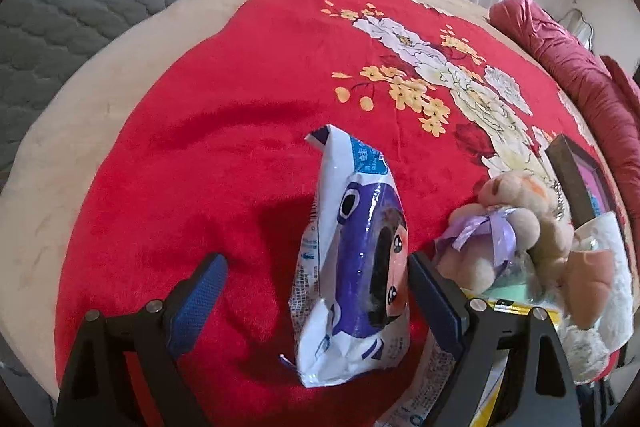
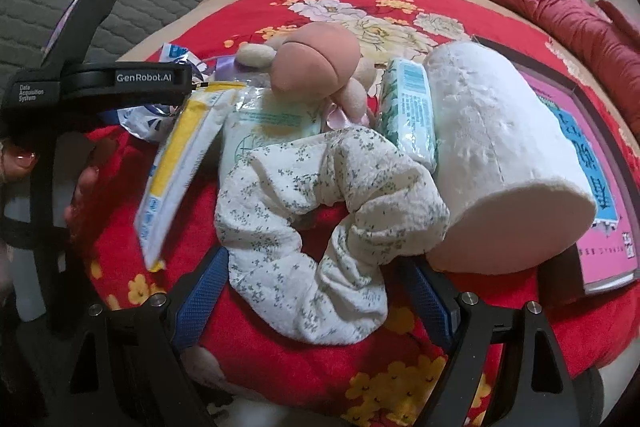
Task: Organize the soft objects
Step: 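Reach the left gripper to the cartoon snack bag while the right reaches the floral scrunchie, then close the left gripper on the cartoon bag while the right grips the scrunchie, lift, then carry the cartoon bag in the left gripper while the right carries the scrunchie to the pink tray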
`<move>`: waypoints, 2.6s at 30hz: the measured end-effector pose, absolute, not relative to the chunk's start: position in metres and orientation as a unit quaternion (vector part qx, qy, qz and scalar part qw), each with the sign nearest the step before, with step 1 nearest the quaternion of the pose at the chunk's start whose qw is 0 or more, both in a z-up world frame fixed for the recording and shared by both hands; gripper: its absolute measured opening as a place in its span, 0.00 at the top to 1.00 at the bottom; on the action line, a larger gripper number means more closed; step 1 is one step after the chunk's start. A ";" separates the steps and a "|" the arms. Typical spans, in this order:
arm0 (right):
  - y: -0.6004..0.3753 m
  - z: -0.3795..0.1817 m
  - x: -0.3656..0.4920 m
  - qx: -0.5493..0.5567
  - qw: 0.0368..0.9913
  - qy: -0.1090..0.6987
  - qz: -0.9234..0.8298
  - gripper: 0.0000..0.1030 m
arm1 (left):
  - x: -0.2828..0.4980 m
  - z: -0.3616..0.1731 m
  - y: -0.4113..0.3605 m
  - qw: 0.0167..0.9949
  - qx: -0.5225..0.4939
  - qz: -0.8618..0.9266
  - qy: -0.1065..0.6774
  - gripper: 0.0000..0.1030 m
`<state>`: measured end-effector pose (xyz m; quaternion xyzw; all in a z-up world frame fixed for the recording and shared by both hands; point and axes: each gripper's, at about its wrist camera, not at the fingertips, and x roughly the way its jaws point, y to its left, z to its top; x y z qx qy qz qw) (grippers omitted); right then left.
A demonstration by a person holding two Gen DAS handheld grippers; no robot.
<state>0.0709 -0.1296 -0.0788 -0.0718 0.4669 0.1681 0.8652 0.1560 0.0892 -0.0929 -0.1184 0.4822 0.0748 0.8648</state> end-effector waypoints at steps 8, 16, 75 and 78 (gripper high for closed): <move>-0.136 -0.072 0.069 -0.060 0.869 0.451 0.195 0.65 | 0.149 -0.090 0.095 0.871 -0.157 0.041 0.464 0.52; -0.140 -0.052 0.056 -0.075 0.885 0.407 0.215 0.73 | 0.130 -0.086 0.110 0.872 -0.212 0.017 0.440 0.61; -0.396 0.011 0.061 0.065 0.960 0.264 -0.067 0.72 | 0.115 -0.003 -0.218 0.872 -0.080 -0.219 0.430 0.61; -0.401 0.011 0.061 0.072 0.960 0.264 -0.065 0.72 | 0.132 -0.014 -0.234 0.864 -0.079 -0.224 0.443 0.61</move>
